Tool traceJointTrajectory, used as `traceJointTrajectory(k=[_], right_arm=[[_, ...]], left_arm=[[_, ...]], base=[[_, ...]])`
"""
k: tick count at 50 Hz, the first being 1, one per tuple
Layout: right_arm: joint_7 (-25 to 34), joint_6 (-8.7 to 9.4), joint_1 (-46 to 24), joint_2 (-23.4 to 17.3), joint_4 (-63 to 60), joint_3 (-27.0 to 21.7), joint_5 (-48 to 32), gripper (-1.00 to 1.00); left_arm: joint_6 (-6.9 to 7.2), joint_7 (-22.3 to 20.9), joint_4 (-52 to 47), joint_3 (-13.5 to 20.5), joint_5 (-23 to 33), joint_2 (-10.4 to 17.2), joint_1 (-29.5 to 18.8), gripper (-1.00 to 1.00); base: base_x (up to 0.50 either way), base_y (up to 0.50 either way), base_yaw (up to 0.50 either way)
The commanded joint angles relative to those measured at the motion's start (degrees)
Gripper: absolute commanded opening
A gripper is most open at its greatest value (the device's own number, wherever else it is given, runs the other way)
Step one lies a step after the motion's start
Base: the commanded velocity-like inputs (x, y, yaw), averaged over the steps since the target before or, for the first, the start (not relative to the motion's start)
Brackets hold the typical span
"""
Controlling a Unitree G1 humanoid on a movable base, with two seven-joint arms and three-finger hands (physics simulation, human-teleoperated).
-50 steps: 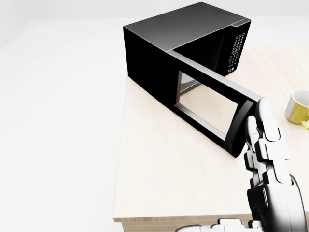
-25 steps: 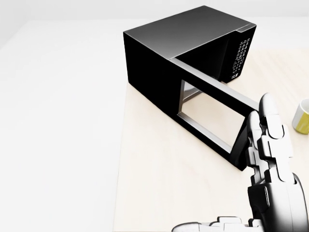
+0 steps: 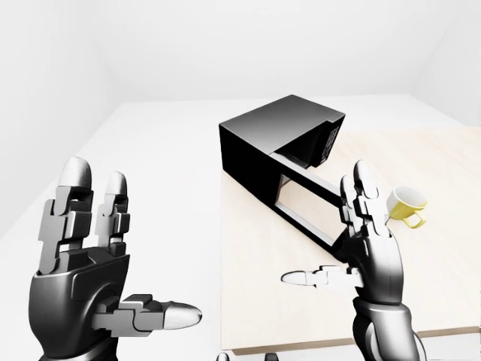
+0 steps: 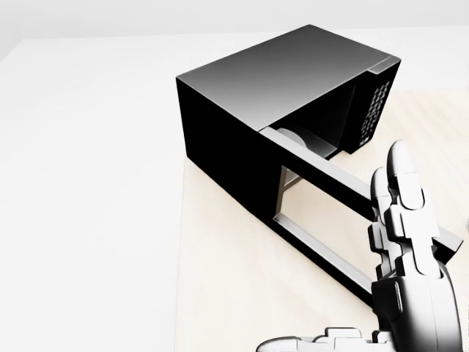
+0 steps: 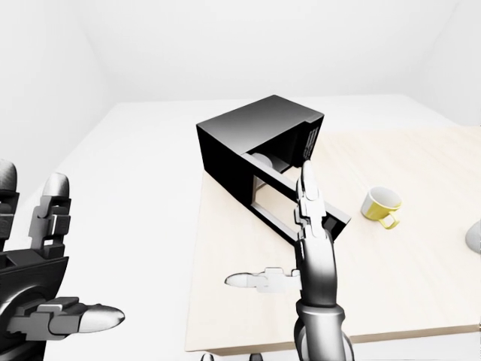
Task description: Close the microwave.
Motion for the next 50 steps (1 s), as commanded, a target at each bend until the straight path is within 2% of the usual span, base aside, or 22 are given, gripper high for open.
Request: traceJointTrajectory(k=[1, 5, 33, 44, 50], right_arm=[[-0.3, 0.0, 0.3, -0.1, 0.4, 0.3, -0.4, 1.0], [-0.5, 0.0, 0.6, -0.3, 0.7, 0.2, -0.3, 1.0], [-0.7, 0.0, 0.4, -0.4, 2.8, 1.4, -1.2, 1.0], [-0.5, 0.0, -2.4, -0.1, 10.0, 0.5, -0.2, 1.0], [-0.1, -2.3, -5.2, 1.2, 17.0, -1.5, -0.1, 1.0]], left_arm=[[0.0, 0.0, 0.3, -0.3, 0.5, -0.1, 0.1, 1.0], [0.0, -0.2, 0.8, -0.5, 0.2, -0.4, 0.7, 1.0], [0.0, 0.8, 1.7, 0.1, -1.3, 0.1, -0.5, 1.0], [0.0, 1.3, 2.2, -0.3, -0.9, 0.4, -0.8, 1.0], [0.0, 0.9, 2.1, -0.3, -1.0, 0.5, -0.6, 1.0]], base=[[0.5, 0.03, 0.0], [0.5, 0.03, 0.0], [0.0, 0.0, 0.0], [0.0, 0.0, 0.0], [0.0, 0.0, 0.0]])
